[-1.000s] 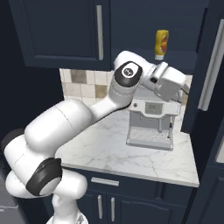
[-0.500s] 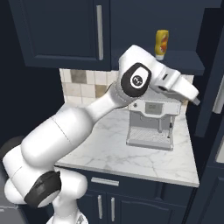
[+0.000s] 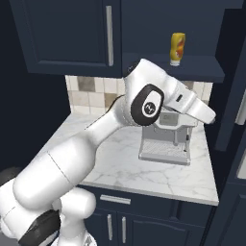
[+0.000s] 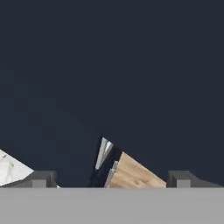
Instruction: Move the shaker and mustard from the cabinet to the dining counter.
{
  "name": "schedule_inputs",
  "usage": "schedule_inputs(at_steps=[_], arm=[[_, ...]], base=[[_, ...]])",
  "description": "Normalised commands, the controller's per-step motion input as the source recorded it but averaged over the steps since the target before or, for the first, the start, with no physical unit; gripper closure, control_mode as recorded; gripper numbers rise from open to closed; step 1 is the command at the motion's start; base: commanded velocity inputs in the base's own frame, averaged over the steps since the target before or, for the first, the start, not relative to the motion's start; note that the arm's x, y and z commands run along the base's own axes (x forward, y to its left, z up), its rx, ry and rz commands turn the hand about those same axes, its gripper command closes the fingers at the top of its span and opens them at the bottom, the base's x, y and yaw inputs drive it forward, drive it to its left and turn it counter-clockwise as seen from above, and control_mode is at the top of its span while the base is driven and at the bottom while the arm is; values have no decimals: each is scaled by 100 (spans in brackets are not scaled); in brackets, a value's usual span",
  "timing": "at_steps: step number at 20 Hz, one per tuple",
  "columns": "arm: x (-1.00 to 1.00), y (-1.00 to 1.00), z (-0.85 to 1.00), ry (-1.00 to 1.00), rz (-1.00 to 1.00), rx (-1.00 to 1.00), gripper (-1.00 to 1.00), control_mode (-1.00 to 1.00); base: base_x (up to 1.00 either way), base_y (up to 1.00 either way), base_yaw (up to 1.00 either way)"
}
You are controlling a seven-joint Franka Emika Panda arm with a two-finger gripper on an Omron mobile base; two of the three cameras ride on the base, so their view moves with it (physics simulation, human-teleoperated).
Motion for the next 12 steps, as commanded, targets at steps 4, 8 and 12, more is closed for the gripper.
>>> schedule_inputs(at_steps=[4,8,12], arm=[[-14,74,-5,-24,17,0,-100,-100],[-4,99,6,-11,28,0,-100,-100],[-1,99,18,0,35,0,-100,-100]], base=[[0,0,0],[0,0,0],[0,0,0]])
